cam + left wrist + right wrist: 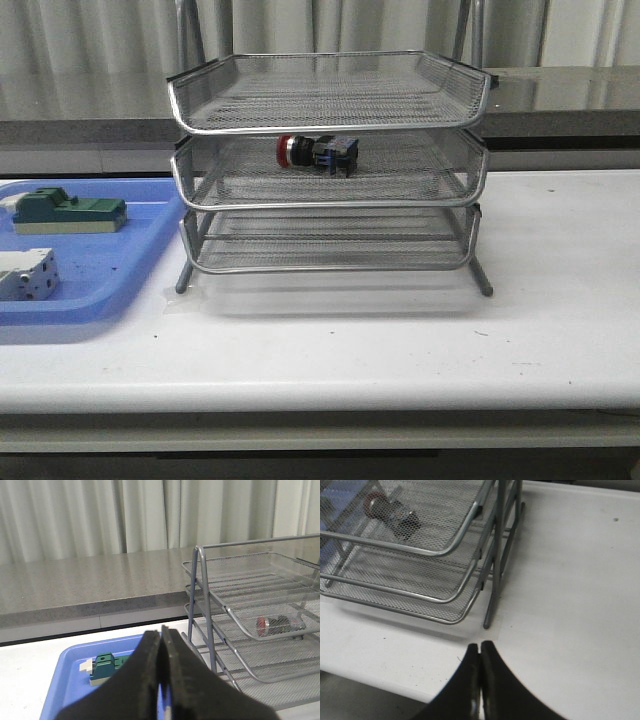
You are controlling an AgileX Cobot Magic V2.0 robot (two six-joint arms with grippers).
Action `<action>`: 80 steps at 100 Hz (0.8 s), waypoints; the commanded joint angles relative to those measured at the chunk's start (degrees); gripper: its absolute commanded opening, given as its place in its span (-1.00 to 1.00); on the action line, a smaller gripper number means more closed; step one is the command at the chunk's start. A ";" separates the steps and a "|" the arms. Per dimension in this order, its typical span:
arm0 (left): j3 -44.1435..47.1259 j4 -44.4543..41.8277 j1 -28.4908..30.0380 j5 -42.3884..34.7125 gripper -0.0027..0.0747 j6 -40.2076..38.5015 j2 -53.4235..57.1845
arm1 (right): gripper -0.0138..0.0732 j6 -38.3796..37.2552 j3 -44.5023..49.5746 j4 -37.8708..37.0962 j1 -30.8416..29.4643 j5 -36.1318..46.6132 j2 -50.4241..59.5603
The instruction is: Place button on rack with both arms
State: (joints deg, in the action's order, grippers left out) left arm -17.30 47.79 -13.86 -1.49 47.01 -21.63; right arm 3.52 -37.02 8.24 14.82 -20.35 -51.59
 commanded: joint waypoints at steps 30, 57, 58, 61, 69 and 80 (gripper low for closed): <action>-1.60 0.05 -0.47 -2.78 -0.98 -0.07 -0.26 | -0.82 0.59 9.62 -3.35 -4.98 2.78 25.44; -1.60 0.05 -0.47 -2.78 -0.98 -0.07 -0.26 | -0.82 0.59 10.34 -5.36 -4.98 1.95 30.54; -1.60 0.05 -0.47 -2.78 -0.98 -0.07 -0.26 | -0.82 0.59 10.34 -5.36 -4.98 1.89 30.52; -1.60 0.05 -0.47 -2.78 -0.98 -0.07 -0.26 | -0.82 0.59 10.34 -5.36 -4.98 1.89 30.52; -1.60 0.05 -0.47 -2.78 -0.98 -0.07 -0.26 | -0.82 0.59 10.34 -5.36 -4.98 1.89 30.52; -1.60 0.05 -0.47 -2.78 -0.98 -0.07 -0.26 | -0.82 0.59 10.34 -5.36 -4.98 1.89 30.52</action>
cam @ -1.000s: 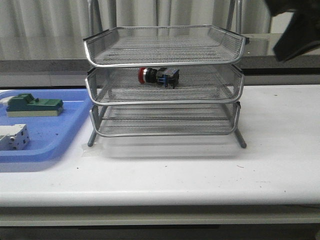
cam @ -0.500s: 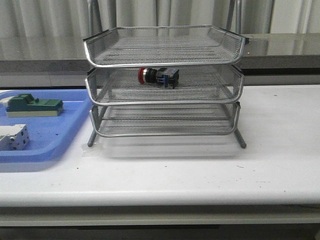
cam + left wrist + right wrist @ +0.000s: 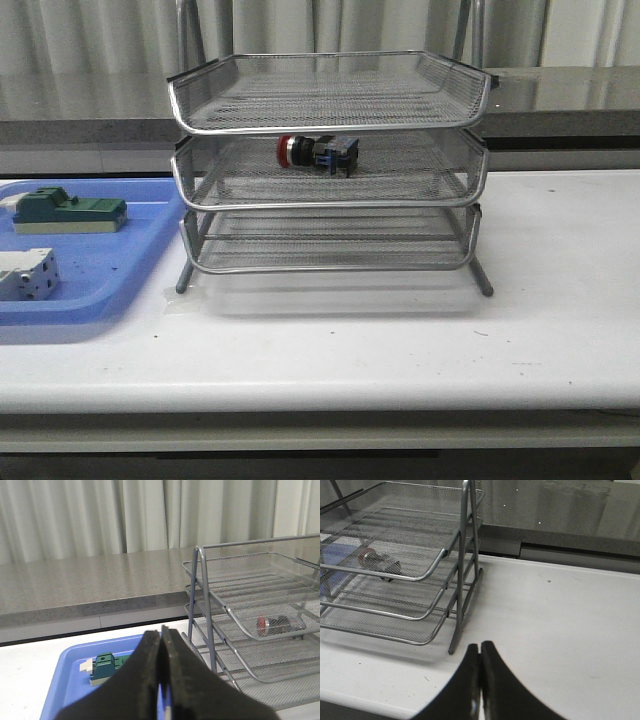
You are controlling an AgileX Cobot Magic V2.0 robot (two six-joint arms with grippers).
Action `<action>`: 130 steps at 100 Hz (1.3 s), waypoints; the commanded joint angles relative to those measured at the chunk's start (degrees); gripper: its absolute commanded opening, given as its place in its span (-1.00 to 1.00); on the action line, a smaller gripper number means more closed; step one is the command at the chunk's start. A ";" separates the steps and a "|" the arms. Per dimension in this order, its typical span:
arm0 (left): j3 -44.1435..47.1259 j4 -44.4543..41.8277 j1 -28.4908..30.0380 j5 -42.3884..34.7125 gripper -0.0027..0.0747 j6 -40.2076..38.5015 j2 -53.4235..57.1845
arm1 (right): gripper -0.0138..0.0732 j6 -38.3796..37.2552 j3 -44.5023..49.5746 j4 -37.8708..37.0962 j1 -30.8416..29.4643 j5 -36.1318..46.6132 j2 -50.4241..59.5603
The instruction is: Place button on rack with both arms
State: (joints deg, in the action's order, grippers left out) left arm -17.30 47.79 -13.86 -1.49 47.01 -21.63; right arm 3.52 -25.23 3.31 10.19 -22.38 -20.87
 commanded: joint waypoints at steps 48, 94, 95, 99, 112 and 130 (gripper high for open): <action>-1.60 0.05 -0.47 -2.78 -0.98 -0.07 -0.26 | -0.82 0.59 0.09 -1.20 -0.35 4.19 0.39; -1.60 0.05 -0.47 -2.78 -0.98 -0.07 -0.26 | -0.82 -6.56 15.46 -5.87 -5.17 9.70 15.43; -1.60 0.05 -0.47 -2.78 -0.98 -0.07 -0.26 | -0.82 -6.56 15.69 -5.87 -5.38 9.79 15.43; -1.60 0.05 -0.47 -2.78 -0.98 -0.07 -0.26 | -0.82 -6.94 17.03 -5.87 -6.34 10.23 16.83; -1.60 0.05 -0.47 -2.78 -0.98 -0.07 -0.26 | -0.82 -7.42 20.20 -5.87 -8.27 11.17 21.01; -1.60 0.05 -0.47 -2.78 -0.98 -0.07 -0.26 | -0.82 -7.46 24.02 -5.99 -8.32 14.46 22.43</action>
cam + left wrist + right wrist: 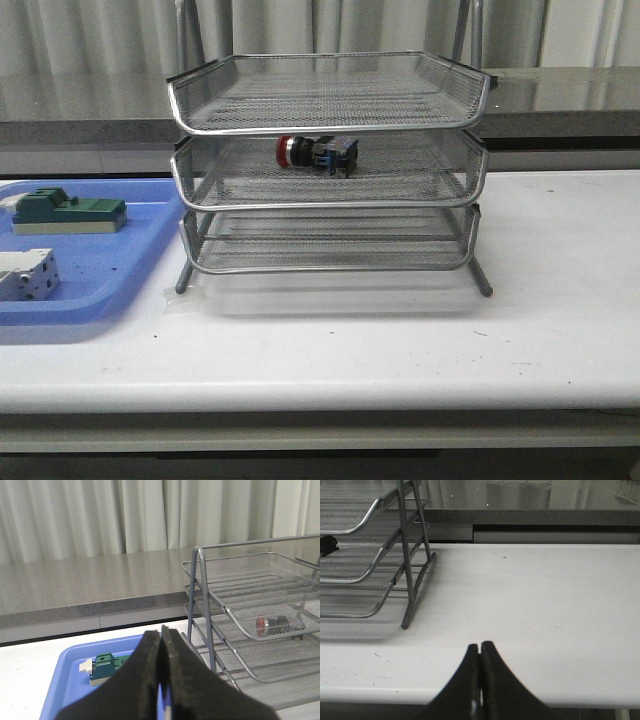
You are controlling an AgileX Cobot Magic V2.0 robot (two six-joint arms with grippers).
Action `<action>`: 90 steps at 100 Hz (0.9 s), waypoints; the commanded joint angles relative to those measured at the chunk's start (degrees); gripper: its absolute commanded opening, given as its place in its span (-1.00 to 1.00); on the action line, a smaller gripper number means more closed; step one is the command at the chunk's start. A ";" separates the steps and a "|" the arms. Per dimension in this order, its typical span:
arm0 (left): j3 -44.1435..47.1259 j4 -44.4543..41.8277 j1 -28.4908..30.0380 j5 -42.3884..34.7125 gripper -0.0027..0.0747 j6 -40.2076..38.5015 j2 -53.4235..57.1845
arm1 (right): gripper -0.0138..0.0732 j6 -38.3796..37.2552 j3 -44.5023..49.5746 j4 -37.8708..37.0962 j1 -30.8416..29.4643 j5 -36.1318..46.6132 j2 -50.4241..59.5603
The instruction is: Place button on rack with both arms
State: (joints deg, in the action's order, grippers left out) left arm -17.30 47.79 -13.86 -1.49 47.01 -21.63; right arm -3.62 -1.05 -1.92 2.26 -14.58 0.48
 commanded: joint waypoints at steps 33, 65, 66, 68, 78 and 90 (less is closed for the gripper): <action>-1.60 0.05 -0.47 -2.78 -0.98 -0.07 -0.26 | -0.82 -0.46 2.65 -0.77 -0.40 11.05 1.08; -1.60 0.05 -0.47 -2.78 -0.98 -0.07 -0.26 | -0.82 -0.46 2.65 -0.77 -0.40 10.95 1.08; -1.60 0.05 -0.47 -2.78 -0.98 -0.07 -0.26 | -0.82 -0.46 2.65 -0.77 -0.40 10.95 1.08; -1.60 0.05 -0.47 -2.78 -0.98 -0.07 -0.26 | -0.82 -0.46 2.65 -0.77 -0.40 10.95 1.08; -1.60 0.05 -0.47 -2.78 -0.98 -0.07 -0.26 | -0.82 -0.46 2.65 -0.77 -0.40 10.95 1.08; -1.60 0.05 -0.47 -2.78 -0.98 -0.07 -0.26 | -0.82 -0.46 2.65 -0.77 -0.40 10.95 1.08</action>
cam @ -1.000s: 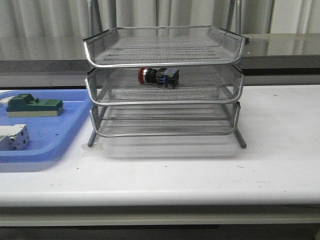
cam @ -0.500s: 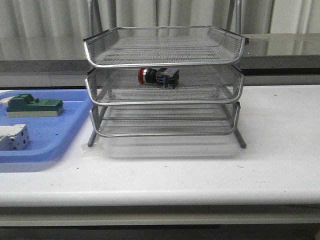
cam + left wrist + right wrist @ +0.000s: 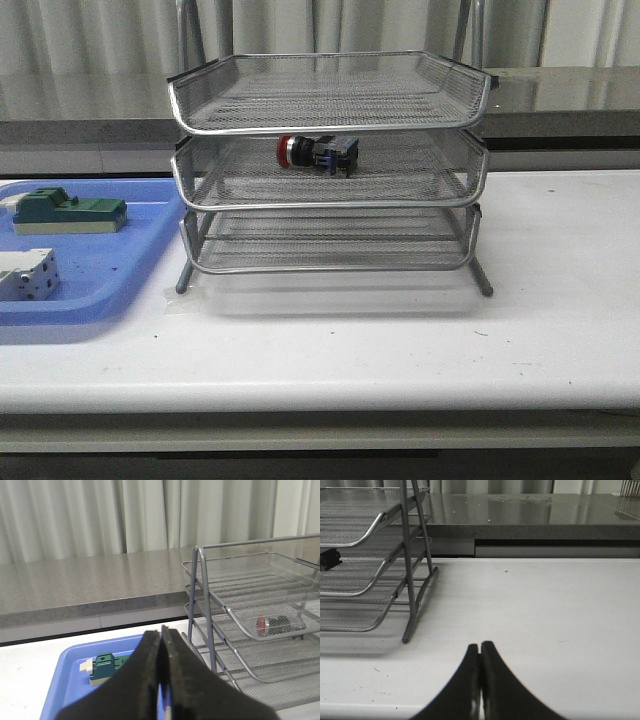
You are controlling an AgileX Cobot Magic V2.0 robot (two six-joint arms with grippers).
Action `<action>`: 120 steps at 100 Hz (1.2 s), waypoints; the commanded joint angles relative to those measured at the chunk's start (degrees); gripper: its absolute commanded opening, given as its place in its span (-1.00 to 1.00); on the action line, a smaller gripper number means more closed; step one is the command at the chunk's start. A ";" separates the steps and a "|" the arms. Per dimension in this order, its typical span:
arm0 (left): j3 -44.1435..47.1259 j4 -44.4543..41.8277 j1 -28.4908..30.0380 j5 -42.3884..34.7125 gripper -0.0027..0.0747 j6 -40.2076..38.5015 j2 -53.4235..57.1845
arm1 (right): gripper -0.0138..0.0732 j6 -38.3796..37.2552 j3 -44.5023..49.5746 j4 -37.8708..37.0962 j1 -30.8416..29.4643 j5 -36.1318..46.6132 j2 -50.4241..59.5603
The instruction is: Place button on rack with both arms
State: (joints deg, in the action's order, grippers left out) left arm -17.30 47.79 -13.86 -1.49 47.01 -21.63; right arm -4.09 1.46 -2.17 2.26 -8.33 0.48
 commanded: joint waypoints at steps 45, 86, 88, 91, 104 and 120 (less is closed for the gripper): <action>-1.60 0.05 -0.47 -2.78 -0.98 -0.07 -0.26 | -0.82 0.02 0.14 -0.52 -0.40 4.70 1.08; -1.60 -28.24 0.52 -2.78 -0.98 -22.80 0.37 | -0.82 0.02 0.14 -0.52 -0.40 4.68 1.08; -1.60 -30.80 0.89 -2.78 -0.98 -25.37 0.37 | -0.82 0.02 0.14 -0.52 -0.40 4.68 1.08; -1.60 -33.70 1.32 -2.78 -0.98 -28.42 0.37 | -0.82 0.02 0.14 -0.52 -0.40 4.68 1.08; -0.71 -40.99 4.34 -2.78 -0.98 -36.45 1.54 | -0.82 0.02 0.14 -0.52 -0.40 4.60 1.08; 3.21 -41.44 7.61 -2.78 -0.98 -36.58 6.40 | -0.82 0.02 0.14 -0.52 -0.40 4.60 1.08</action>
State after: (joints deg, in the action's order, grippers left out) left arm -14.35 7.28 -7.56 0.00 11.81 -17.20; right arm -4.20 1.46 -2.17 2.26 -8.33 0.48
